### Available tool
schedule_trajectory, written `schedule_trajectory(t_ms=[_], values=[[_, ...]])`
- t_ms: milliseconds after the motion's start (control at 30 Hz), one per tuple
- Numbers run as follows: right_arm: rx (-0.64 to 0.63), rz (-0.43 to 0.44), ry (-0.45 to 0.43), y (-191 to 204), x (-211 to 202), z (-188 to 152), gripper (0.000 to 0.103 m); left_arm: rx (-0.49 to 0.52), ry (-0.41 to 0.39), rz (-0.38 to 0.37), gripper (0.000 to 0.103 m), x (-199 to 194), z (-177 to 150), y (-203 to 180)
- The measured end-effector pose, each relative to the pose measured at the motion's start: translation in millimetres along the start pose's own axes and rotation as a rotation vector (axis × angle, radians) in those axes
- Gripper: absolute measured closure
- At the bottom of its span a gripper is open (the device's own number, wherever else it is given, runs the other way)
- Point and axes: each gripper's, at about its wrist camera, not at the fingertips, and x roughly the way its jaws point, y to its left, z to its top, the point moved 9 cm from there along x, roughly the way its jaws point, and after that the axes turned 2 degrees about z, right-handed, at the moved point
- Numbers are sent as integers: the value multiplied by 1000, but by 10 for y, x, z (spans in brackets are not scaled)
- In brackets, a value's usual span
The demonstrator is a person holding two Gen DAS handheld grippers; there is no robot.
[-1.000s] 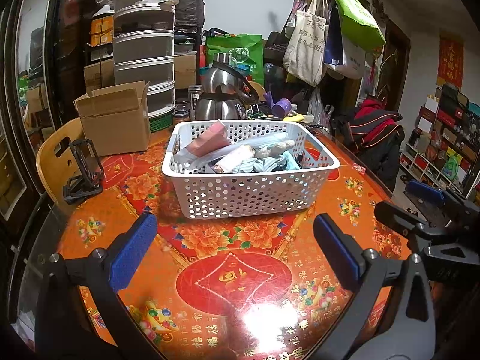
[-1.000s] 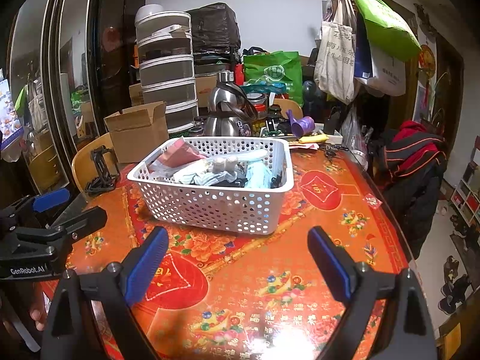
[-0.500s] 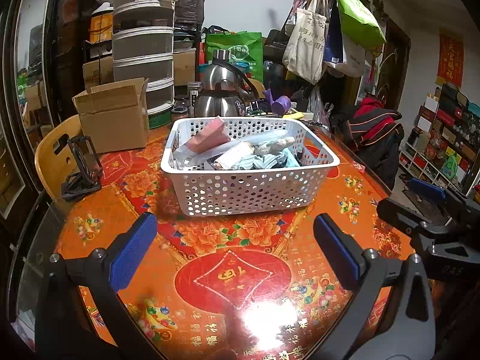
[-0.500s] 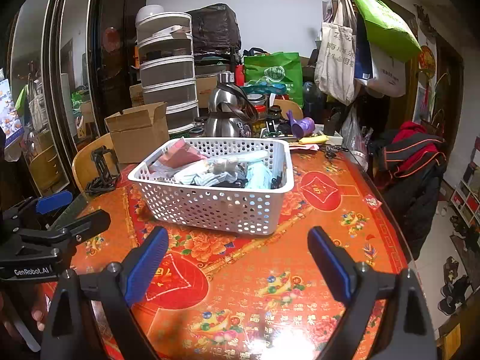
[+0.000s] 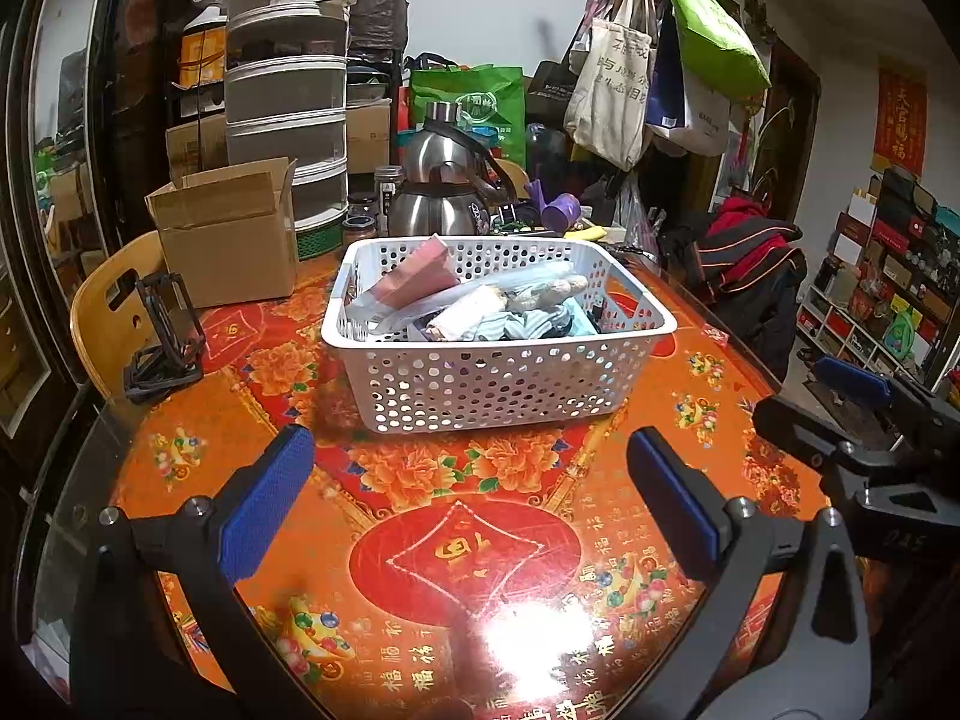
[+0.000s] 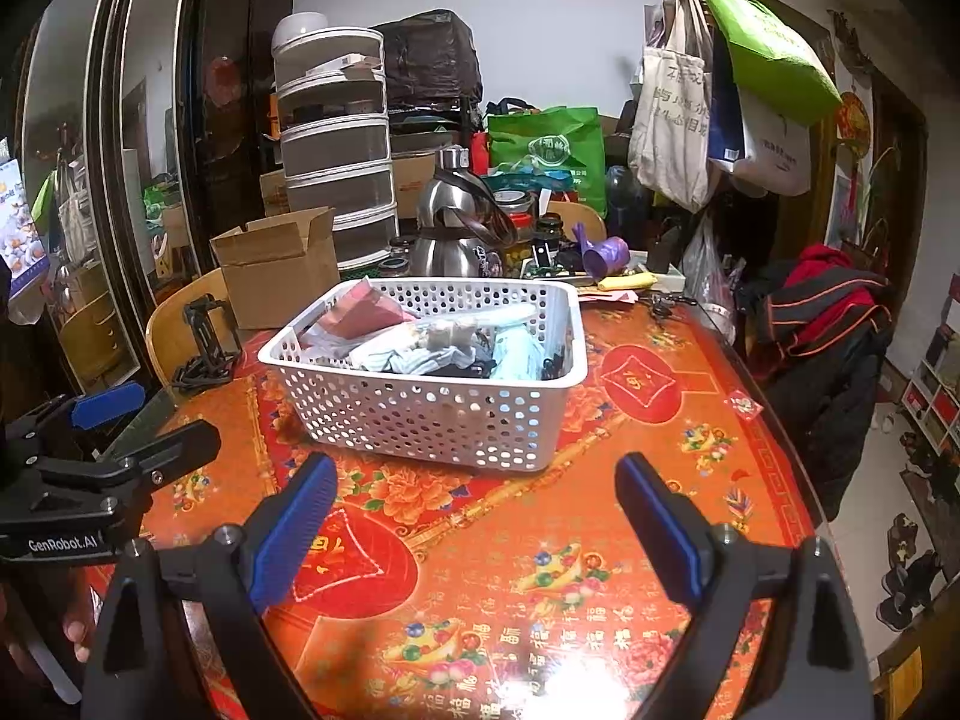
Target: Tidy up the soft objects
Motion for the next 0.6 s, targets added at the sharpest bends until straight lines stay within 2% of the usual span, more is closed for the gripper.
schedule_trajectory(t_ms=[600], values=[[-3,7,-3,8,-26,-6,9,19,11,-16,0,-29,-19,-46]])
